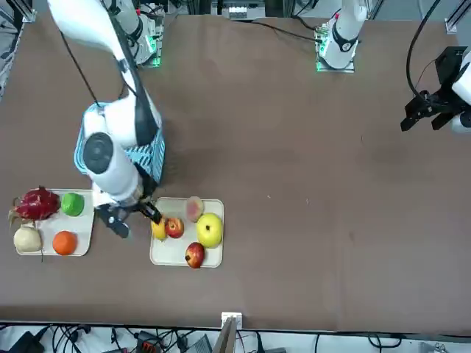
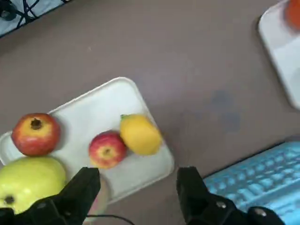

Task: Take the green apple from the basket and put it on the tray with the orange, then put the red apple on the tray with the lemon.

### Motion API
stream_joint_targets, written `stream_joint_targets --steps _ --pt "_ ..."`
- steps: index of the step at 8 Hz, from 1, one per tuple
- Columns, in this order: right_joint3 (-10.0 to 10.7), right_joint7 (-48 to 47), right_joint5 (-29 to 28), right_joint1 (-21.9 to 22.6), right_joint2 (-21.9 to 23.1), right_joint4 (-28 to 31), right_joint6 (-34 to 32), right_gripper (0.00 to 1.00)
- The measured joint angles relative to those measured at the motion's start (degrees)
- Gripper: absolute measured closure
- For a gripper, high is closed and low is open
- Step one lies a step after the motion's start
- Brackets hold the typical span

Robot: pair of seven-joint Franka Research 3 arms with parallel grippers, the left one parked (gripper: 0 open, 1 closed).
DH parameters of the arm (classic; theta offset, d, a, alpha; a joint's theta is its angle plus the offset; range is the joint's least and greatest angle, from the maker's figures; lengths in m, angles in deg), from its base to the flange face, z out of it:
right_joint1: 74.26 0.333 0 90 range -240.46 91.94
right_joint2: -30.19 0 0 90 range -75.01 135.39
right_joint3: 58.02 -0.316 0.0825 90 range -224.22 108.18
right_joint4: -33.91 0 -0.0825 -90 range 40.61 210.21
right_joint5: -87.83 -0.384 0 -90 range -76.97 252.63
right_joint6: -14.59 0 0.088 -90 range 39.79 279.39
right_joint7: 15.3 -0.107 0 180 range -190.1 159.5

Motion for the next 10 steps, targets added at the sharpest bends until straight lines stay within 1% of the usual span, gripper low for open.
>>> stream_joint_targets --steps 3,6,8,9,10 --pt "0.1 17.4 0.0 -6.1 5.9 0.0 -9.3 0.0" --pt "0.2 36.3 -0.1 -12.2 11.3 0.3 -15.7 0.0" --pt "0.2 49.6 -0.2 -14.6 14.7 0.5 -19.6 0.0" --pt "0.2 54.6 -0.2 -15.2 16.4 0.6 -21.3 0.0" --pt "0.2 57.2 -0.2 -15.5 17.8 0.6 -22.8 0.0"
